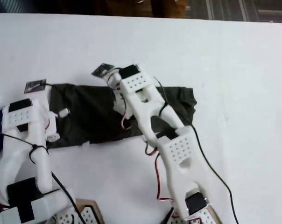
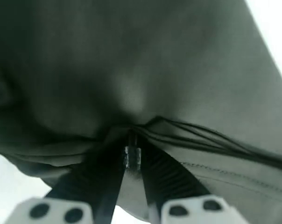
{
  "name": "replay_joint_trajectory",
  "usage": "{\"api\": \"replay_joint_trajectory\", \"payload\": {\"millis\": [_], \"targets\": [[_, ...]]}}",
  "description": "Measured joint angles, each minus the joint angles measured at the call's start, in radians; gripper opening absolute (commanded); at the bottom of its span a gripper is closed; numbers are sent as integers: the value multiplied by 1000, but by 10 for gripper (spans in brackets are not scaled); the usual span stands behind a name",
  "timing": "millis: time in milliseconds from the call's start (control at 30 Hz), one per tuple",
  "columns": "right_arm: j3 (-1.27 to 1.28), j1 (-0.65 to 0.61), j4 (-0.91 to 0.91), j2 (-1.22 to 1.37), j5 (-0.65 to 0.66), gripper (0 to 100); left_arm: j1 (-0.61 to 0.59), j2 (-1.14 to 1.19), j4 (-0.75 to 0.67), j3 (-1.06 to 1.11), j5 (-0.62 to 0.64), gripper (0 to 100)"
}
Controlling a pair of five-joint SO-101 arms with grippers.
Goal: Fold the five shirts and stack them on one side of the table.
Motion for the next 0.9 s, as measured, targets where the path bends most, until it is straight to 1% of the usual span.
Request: {"api": "replay_joint_trajectory", "payload": {"millis": [100, 267, 333, 467, 667, 767, 900], "targets": [[-35, 11, 40, -29, 0, 18, 0, 0, 3, -32, 0, 44], [-130, 60, 133, -164, 0, 18, 0, 0, 110, -184, 0, 203], [-141, 92, 163, -203, 0, 18, 0, 0, 158, -247, 0, 237], [-143, 187, 180, -239, 0, 18, -29, 0, 192, -298, 0, 238], [-106, 331, 180, -379, 0, 18, -181, 14, 206, -299, 23, 241], [-25, 368, 180, -466, 0, 18, -213, 87, 239, -305, 28, 241], [92, 402, 180, -608, 5, 18, -213, 255, 252, -328, 28, 241]]}}
